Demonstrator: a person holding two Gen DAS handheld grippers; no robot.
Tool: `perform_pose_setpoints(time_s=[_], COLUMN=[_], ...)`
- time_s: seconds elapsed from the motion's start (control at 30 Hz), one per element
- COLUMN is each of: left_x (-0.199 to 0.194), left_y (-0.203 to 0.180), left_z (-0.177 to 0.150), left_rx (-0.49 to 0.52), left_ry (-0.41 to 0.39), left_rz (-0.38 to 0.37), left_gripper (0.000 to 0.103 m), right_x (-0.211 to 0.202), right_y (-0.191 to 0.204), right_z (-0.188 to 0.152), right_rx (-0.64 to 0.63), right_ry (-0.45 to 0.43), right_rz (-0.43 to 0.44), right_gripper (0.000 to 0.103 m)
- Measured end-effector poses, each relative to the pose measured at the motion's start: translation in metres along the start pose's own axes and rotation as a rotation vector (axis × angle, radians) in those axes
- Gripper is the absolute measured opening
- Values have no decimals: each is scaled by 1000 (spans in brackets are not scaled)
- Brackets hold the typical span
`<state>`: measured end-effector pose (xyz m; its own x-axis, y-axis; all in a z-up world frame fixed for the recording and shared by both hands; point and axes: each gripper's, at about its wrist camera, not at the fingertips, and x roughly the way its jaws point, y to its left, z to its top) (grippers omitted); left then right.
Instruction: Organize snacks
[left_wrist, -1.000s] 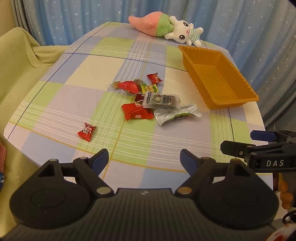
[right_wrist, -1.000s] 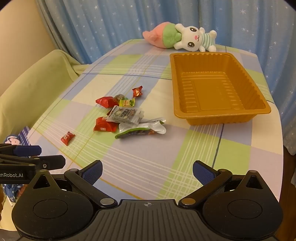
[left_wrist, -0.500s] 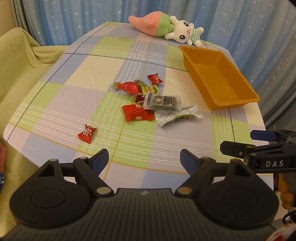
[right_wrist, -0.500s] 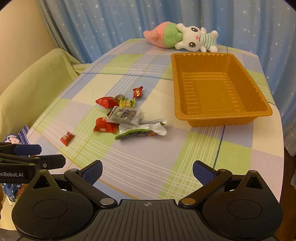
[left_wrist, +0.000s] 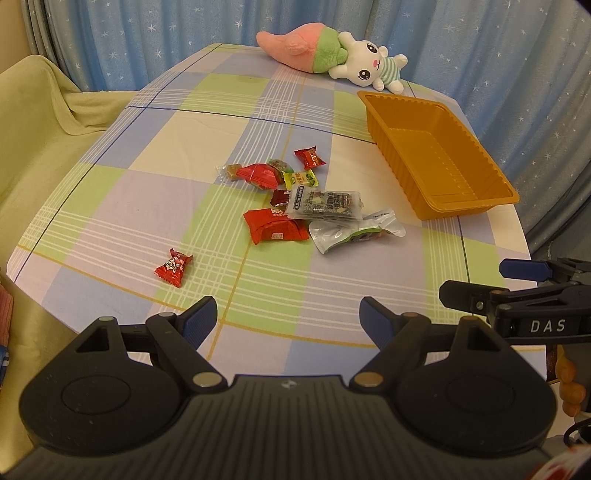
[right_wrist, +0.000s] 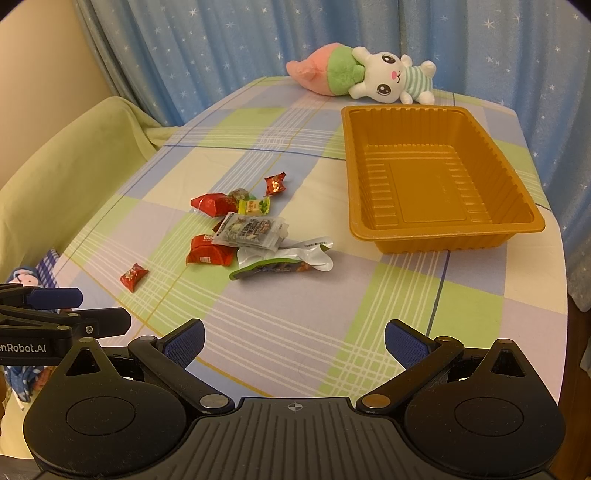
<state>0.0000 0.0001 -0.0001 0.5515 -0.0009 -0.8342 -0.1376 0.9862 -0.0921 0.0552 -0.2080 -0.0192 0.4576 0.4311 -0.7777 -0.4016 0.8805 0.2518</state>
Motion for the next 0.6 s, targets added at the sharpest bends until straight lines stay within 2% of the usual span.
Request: perform_pose_setpoints(time_s=[0.6], left_x=[0], left_y=[0], left_z=[0], left_rx=[0], left_ry=[0], left_rz=[1], left_gripper=[83], right_x=[0], right_y=[3], right_z=[0], right_rx=[-2], right_ry=[-2], right_rz=[-1], right_gripper=[103])
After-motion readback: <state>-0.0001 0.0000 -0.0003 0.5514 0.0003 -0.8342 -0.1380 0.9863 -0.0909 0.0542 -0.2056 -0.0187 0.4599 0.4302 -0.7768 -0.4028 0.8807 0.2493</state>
